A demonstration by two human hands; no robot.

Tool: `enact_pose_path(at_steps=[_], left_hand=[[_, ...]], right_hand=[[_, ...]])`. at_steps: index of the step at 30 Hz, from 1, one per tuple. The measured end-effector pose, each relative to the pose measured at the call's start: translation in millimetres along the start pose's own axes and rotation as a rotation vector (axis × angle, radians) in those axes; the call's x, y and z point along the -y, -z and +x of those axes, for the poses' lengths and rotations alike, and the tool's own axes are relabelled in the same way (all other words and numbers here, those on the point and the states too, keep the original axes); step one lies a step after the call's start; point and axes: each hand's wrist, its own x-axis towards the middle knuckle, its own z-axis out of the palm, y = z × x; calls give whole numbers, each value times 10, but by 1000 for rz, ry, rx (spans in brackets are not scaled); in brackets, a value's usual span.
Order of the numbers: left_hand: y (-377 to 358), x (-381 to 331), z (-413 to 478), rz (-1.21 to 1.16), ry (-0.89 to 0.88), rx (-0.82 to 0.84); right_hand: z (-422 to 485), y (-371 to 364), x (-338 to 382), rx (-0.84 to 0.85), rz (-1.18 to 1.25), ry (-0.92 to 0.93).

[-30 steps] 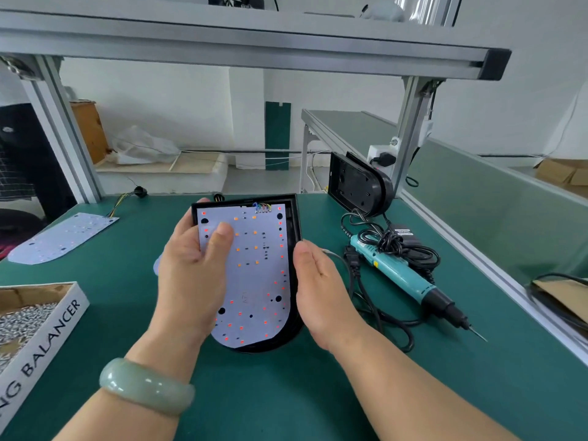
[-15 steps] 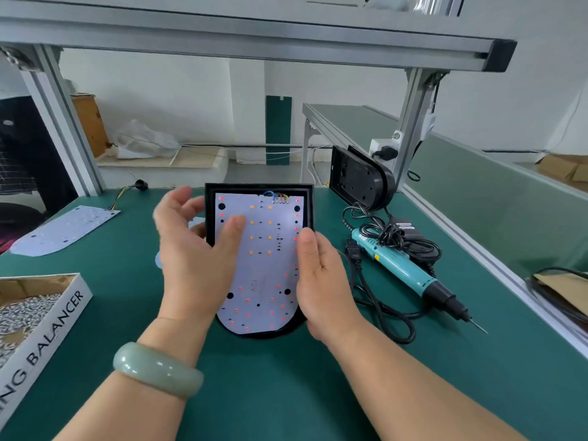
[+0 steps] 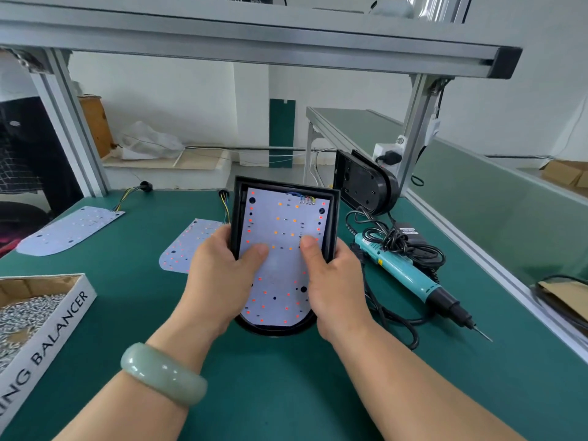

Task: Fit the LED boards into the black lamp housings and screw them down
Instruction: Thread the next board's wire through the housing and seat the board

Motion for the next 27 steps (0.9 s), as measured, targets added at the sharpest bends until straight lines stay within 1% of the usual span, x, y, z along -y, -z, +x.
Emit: enact_pose_path(at_steps=[3,6,9,10,11,13,15,20,24,27], left_hand=[[-17,5,3,-27,1,8],[-12,4,-27,-81,20,22],[31,-21,-40,-227,107,84],[40,-33,-33,-253,140,65],[46,-36,-12,-254,153,9],[33,-58,13,-188,133,-145],[-2,-76,-3,-81,71,-220],[-75,-95,-37,55,-28,-264],[-75,-114,-15,54,-77,-261],[-51,-120,-13,71,-126,-269]], right_hand=[[-11,38,2,25,50,-35],[-17,92,20,131,117,-61],[-2,159,40,192,29,6],[-4,170,43,212,-9,29],[-17,171,42,234,-34,45],[-41,157,32,258,-71,63],[-49,142,63,242,-73,72],[6,132,117,129,-65,98],[-11,109,134,151,80,22],[-4,112,155,157,33,31]])
